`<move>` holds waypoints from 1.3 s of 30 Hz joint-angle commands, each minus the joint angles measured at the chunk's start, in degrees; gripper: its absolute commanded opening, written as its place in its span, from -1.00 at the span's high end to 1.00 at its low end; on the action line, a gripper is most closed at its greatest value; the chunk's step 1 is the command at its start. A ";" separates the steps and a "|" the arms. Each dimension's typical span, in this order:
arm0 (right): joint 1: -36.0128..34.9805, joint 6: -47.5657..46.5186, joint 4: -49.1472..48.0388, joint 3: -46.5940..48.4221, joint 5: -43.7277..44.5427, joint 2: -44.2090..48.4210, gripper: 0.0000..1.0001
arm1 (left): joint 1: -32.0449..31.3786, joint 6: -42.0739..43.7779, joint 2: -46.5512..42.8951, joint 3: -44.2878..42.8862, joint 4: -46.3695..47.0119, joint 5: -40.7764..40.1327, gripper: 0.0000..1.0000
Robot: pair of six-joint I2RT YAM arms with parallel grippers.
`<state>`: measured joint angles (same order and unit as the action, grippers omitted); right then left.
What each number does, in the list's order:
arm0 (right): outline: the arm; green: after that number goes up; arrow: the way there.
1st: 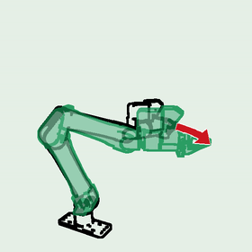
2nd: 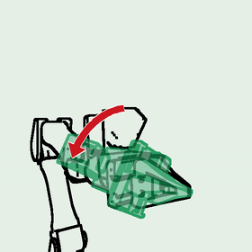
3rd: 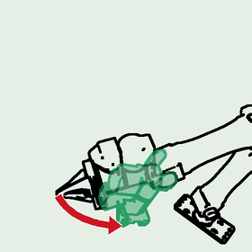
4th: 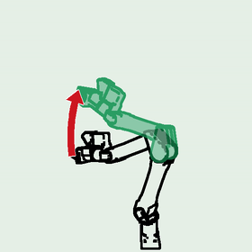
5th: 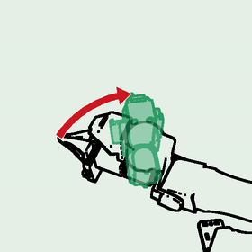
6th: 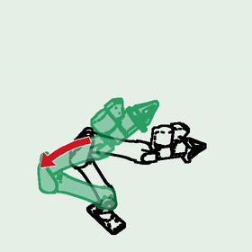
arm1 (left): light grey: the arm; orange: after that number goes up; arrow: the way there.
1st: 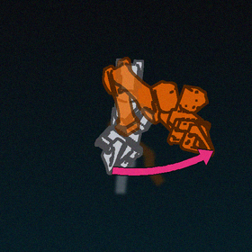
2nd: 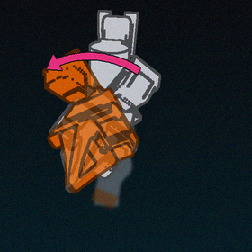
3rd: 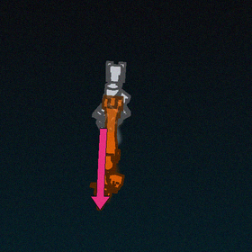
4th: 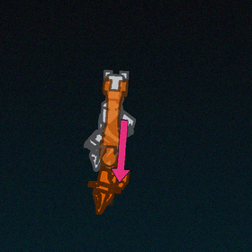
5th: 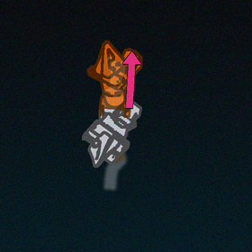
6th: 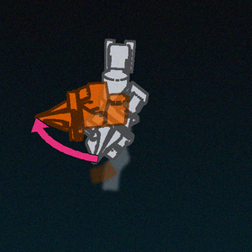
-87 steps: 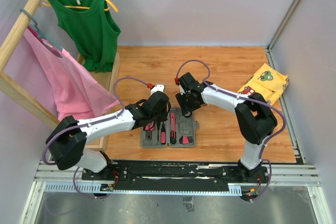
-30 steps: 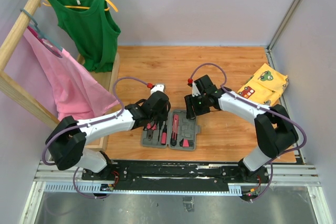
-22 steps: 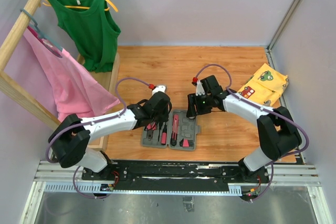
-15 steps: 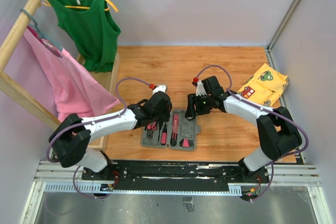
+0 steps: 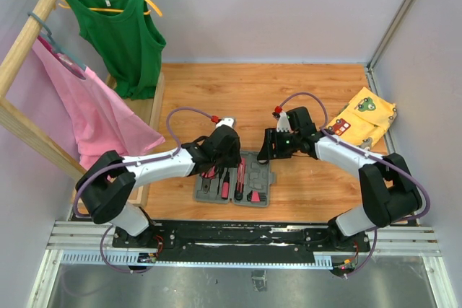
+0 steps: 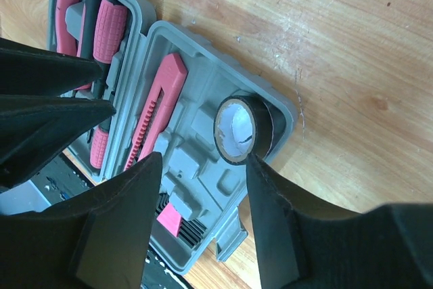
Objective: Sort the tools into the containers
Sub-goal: Adjust the engineering item in the storage box, then pick up the engineering item from the storage box.
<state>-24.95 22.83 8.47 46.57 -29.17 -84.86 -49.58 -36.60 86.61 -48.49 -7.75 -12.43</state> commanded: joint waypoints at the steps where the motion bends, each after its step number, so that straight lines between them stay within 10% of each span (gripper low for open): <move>1: 1.13 1.36 -1.61 -0.85 -1.81 -0.05 -0.08 | 0.30 0.04 1.64 -2.17 4.24 2.72 0.14; 39: 1.66 1.35 -1.44 -1.66 -0.71 -1.89 0.28 | 0.28 0.65 17.37 -9.53 11.79 7.86 0.14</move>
<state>-24.86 24.38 7.07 45.43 -30.00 -86.28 -49.58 -36.42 102.02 -56.23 2.92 -4.73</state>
